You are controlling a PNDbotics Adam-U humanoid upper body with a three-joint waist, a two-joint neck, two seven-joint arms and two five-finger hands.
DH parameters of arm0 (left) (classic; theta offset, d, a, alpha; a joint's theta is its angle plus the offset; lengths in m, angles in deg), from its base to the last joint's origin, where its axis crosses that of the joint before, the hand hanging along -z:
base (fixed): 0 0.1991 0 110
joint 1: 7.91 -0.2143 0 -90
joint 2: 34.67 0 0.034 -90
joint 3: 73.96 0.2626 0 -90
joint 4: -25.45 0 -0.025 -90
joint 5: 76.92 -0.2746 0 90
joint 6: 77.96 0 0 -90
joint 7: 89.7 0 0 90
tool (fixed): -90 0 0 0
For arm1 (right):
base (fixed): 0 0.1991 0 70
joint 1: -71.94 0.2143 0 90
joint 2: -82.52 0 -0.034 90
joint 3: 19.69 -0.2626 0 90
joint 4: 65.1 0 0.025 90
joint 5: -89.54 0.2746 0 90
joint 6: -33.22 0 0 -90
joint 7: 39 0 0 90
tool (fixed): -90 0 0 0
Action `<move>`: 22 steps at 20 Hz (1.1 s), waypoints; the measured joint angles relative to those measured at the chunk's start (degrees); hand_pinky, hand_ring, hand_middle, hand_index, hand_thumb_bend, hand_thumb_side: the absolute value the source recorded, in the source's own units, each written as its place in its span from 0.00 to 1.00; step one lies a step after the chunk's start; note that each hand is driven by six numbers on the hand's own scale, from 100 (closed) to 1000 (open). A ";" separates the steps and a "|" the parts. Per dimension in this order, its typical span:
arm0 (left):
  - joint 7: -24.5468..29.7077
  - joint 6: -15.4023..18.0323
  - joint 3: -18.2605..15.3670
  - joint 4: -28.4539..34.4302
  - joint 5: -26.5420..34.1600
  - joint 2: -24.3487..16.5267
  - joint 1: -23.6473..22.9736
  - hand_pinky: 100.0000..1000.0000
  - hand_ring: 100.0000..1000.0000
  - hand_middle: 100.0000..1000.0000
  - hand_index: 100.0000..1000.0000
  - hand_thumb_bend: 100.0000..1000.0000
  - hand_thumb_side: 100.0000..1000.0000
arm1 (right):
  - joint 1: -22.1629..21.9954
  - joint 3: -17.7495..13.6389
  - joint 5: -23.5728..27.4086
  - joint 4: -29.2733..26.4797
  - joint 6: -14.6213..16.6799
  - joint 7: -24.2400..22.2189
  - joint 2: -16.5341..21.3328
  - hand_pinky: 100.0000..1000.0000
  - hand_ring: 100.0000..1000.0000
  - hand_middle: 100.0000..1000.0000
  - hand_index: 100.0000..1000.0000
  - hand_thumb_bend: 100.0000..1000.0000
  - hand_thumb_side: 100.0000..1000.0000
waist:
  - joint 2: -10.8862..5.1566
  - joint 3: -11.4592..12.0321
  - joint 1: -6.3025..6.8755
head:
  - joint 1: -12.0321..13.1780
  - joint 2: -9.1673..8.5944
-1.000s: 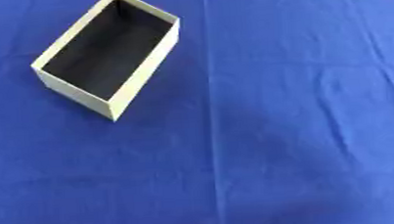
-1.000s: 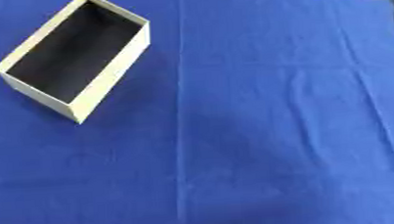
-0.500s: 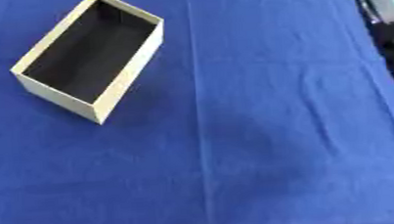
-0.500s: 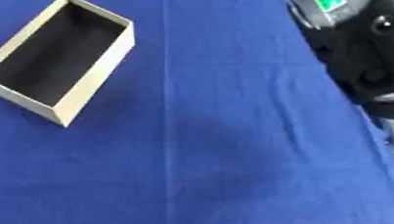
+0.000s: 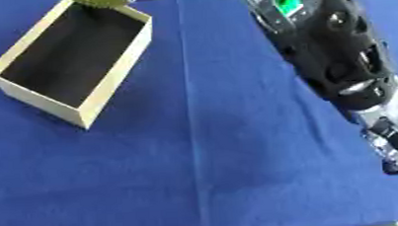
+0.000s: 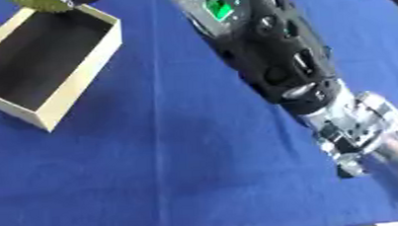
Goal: Pick up objects on the table and place them in the box.
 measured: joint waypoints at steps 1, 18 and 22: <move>0.05 0.02 0.00 0.00 0.01 0.00 0.14 0.75 0.54 0.57 0.58 0.34 0.17 | 0.30 0.25 -0.15 1.37 0.75 0.30 -0.45 0.60 0.52 0.43 0.58 0.00 0.00 | 0.05 0.04 -0.12 | -0.03 -0.01; 0.42 0.19 0.01 0.00 0.57 0.00 0.90 0.75 0.54 0.57 0.58 0.34 0.17 | 2.28 2.56 -6.03 17.78 7.61 2.11 -6.00 0.75 0.76 0.69 0.79 0.11 0.00 | 0.51 1.53 -0.87 | -0.90 -0.51; 0.43 0.18 0.01 0.00 0.63 0.00 0.91 0.75 0.54 0.57 0.58 0.34 0.17 | 2.28 2.84 -8.27 19.13 10.32 -0.84 -6.46 0.82 0.86 0.79 0.86 0.21 0.26 | 0.55 1.54 -0.87 | -0.99 -0.51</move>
